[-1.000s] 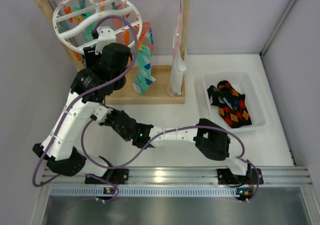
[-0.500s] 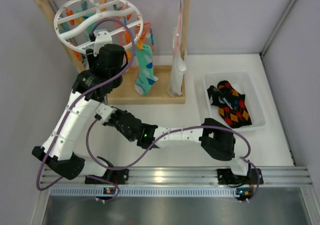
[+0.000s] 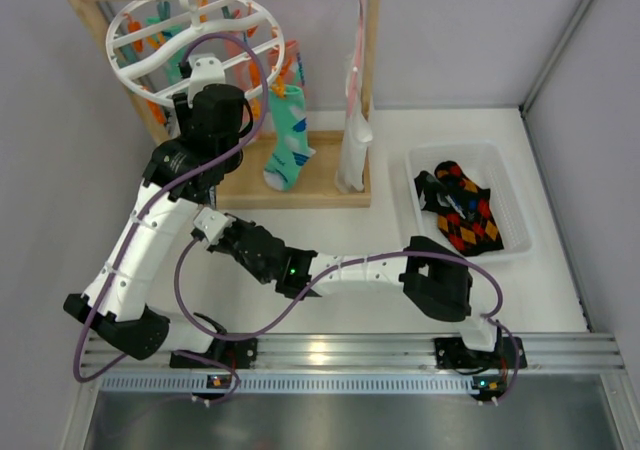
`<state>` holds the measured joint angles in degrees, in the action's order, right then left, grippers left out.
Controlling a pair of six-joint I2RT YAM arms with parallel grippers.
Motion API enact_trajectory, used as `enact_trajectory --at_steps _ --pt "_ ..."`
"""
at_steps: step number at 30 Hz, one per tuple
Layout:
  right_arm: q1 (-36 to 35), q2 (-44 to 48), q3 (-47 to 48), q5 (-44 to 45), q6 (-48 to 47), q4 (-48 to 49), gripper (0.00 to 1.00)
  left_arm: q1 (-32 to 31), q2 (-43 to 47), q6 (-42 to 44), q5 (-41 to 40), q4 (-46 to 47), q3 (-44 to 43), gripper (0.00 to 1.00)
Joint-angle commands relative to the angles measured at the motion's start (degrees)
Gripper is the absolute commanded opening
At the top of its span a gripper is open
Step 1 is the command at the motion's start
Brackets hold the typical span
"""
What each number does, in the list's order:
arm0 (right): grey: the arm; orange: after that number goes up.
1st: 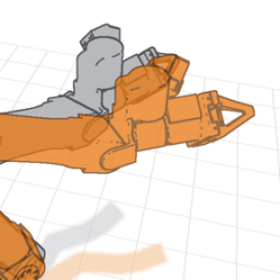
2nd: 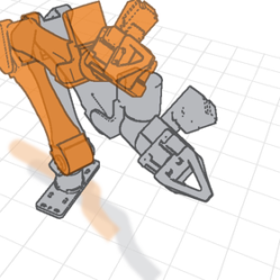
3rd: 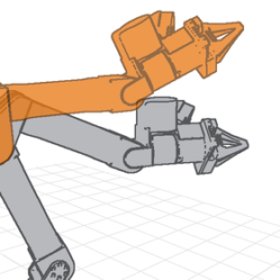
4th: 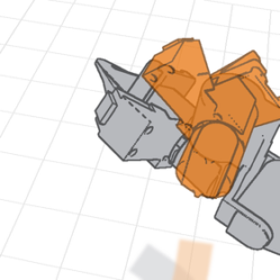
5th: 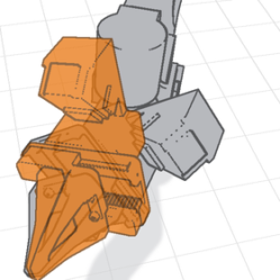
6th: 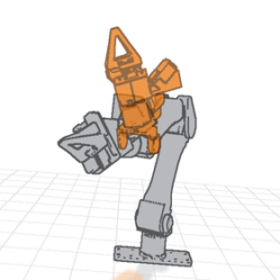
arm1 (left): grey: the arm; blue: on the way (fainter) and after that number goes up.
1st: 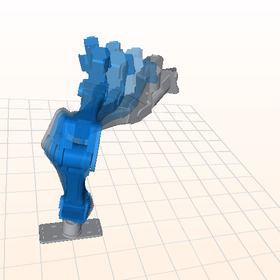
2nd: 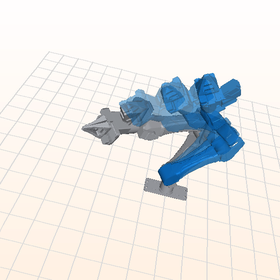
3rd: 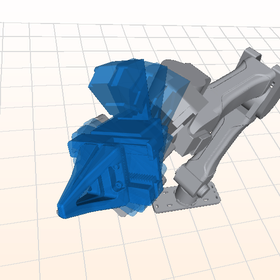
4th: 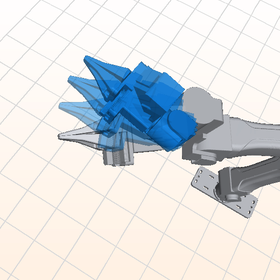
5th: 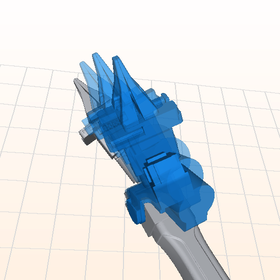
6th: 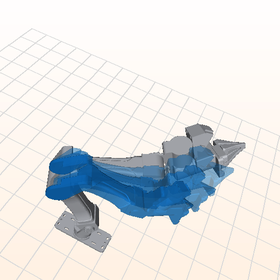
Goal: Remove the socks clipped to the hanger
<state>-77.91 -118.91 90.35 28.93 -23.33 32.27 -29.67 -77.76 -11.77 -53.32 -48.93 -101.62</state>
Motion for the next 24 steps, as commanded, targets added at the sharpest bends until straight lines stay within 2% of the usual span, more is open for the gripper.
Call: enact_trajectory --at_steps 1,5,6,10,13,15,16,17,19,20,22,23,24 --pt "-1.9 2.98 -0.7 -2.65 1.71 1.74 0.0 0.23 0.77 1.05 0.76 4.89 -1.82 0.5" --pt "-1.81 2.98 -0.78 -2.91 1.97 1.39 0.0 0.14 0.15 0.96 1.55 4.81 -2.44 0.4" --pt "-1.89 3.07 -0.96 -3.09 2.24 1.48 0.0 0.23 0.06 0.96 1.73 4.89 -2.44 0.31" --pt "-1.89 3.69 -1.84 -3.44 2.59 1.83 0.0 0.14 -0.2 0.7 2.17 4.81 -2.18 0.12" --pt "-1.98 4.83 -3.85 -3.35 2.68 2.53 0.0 0.23 -0.03 0.52 2.25 4.81 -2.26 0.1" --pt "-2.16 7.53 -8.32 -3.09 2.85 4.89 0.0 0.23 0.15 0.52 3.13 4.8 -2.35 0.11" --pt "-2.68 8.95 -10.43 -2.3 3.03 5.95 0.0 0.23 0.84 0.52 3.66 4.72 -2.26 0.16" --pt "-2.86 10.61 -14.54 -1.6 3.46 6.48 0.0 0.23 1.37 0.52 5.23 4.72 -1.74 0.28" --pt "-3.12 17.55 -18.87 -0.19 6.18 4.74 0.0 0.23 3.39 -0.09 7.08 4.63 -0.77 0.36" --pt "-3.3 20.53 -21.15 -0.1 7.59 3.6 0.0 0.23 4.27 -0.44 8.57 4.72 -0.16 0.49" --pt "-3.3 29.76 -27.57 0.69 11.02 -2.52 0.0 0.32 6.9 -1.59 11.39 4.63 1.86 0.62" --pt "-3.21 32.92 -30.55 0.87 12.16 -6.13 0.0 0.23 7.87 -1.94 12.27 4.63 3.35 0.72" --pt "-3.13 38.96 -31.97 0.87 14.08 -9.3 0.0 0.31 8.84 -2.55 13.75 4.72 4.23 0.92"
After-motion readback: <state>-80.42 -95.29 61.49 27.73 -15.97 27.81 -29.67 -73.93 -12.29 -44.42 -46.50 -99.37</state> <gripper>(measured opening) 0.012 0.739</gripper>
